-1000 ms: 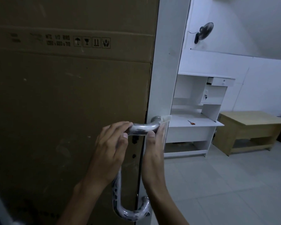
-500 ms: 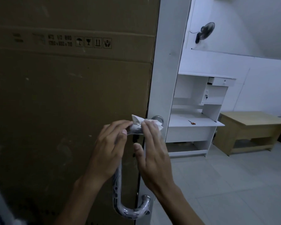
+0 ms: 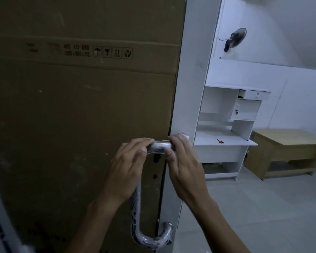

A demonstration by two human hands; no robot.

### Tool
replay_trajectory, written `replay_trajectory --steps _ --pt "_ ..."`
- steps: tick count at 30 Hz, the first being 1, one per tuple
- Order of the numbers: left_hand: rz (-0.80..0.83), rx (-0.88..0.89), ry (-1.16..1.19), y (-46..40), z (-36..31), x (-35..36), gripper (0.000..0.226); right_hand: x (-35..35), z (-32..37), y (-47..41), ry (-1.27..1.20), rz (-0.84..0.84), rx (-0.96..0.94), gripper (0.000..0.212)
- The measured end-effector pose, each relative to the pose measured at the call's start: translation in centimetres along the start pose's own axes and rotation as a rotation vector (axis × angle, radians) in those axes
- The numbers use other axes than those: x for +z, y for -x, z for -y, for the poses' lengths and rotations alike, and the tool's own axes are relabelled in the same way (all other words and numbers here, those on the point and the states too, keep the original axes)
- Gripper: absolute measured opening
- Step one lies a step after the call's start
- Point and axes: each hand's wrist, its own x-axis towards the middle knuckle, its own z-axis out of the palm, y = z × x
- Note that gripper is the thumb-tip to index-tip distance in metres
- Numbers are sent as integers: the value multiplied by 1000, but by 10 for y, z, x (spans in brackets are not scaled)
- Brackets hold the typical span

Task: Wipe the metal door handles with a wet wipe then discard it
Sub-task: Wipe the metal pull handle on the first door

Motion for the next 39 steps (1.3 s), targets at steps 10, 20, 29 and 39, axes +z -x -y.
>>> replay_trajectory --steps 10,20,29,39 --pt "-86 -127 321 4 8 -19 38 24 35 1 525 85 -364 52" --pt "-19 -155 261 6 11 -10 43 -6 -14 19 308 -1 -165 64" --pt "-60 -120 315 7 8 -7 38 23 23 4 496 49 -394 55" --pt "-36 -9 145 6 0 11 41 36 -1 45 285 -42 -133 68"
